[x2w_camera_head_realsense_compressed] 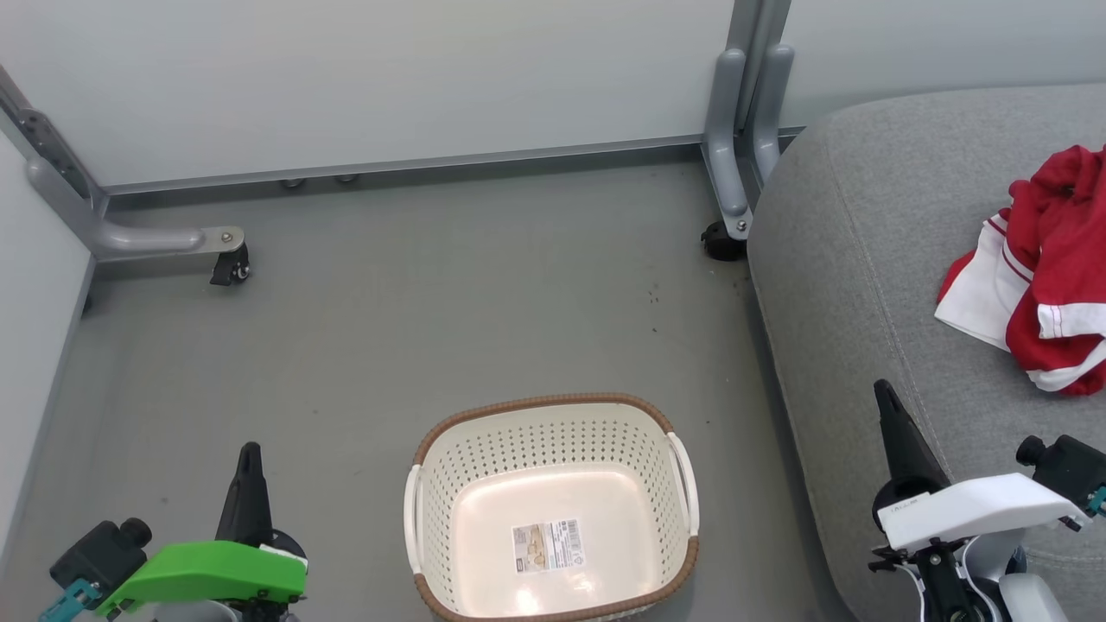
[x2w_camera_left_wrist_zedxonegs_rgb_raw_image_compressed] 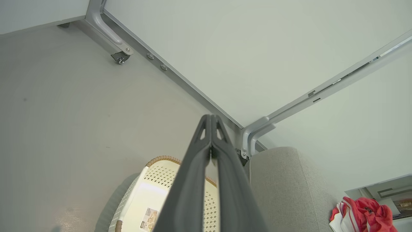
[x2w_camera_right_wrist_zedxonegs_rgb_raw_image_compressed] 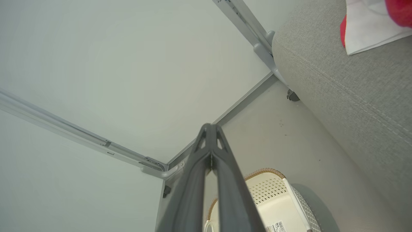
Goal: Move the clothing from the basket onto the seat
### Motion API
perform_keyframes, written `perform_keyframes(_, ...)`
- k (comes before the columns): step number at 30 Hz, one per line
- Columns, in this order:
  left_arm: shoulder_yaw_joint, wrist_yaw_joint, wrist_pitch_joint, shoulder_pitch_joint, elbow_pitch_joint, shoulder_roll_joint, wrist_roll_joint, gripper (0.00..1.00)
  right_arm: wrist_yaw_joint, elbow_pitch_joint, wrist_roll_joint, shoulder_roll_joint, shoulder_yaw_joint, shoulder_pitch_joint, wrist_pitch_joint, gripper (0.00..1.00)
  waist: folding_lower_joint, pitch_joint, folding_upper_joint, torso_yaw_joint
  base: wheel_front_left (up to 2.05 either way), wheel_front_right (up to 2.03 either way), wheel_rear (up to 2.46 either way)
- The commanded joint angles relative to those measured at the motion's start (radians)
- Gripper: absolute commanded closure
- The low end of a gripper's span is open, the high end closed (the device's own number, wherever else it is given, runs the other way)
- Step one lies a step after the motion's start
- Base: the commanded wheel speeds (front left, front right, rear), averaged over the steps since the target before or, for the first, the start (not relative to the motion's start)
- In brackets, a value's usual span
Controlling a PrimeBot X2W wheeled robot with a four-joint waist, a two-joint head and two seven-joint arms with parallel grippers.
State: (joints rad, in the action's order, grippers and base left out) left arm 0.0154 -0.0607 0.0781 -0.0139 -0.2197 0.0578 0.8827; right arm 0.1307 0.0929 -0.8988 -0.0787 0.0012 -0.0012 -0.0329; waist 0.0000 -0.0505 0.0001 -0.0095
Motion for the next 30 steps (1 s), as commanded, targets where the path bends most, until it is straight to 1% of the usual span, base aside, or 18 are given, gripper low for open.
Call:
perform_keyframes(1,0.008,-0.008,-0.009,-0.033,0.009,0.004,0.036,1.00,0.000,-0.003,-0.036,-0.008,-0.005,-0.021,0.004,1.00,0.0000,0.001,-0.0001,0.000,0.00,0.00,0.00)
perform_keyframes(15,0.031,-0.023,-0.052,-0.050,0.002,0.002,0.194,1.00,0.000,0.032,-0.203,-0.010,-0.016,-0.041,0.026,1.00,0.0000,0.009,-0.0001,0.002,0.00,0.00,0.00)
perform_keyframes(30,0.050,-0.038,-0.091,-0.064,-0.006,-0.001,0.343,1.00,0.000,0.064,-0.356,-0.011,-0.030,-0.060,0.048,1.00,0.0000,0.018,-0.0001,0.004,0.00,0.00,0.00)
